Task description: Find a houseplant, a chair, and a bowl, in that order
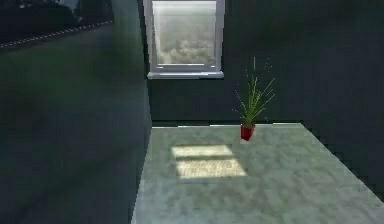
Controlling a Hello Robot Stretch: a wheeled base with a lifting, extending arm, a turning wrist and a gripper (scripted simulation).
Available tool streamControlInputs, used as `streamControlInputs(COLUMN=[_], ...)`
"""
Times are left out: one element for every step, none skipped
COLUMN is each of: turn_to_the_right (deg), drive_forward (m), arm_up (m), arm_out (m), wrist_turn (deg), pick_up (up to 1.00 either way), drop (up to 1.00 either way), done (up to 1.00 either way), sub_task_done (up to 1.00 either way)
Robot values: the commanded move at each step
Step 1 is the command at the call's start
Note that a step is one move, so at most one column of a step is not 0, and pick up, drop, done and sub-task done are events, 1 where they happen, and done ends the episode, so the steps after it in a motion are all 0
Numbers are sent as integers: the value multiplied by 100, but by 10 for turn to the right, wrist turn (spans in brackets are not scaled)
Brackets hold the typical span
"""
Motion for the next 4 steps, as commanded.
streamControlInputs(turn_to_the_right=[0,0,360,0], drive_forward=[100,15,0,0], arm_up=[0,0,0,0], arm_out=[0,0,0,0], wrist_turn=[0,0,0,0], pick_up=[0,0,0,0], drop=[0,0,0,0], done=[0,0,0,0], sub_task_done=[0,0,0,100])
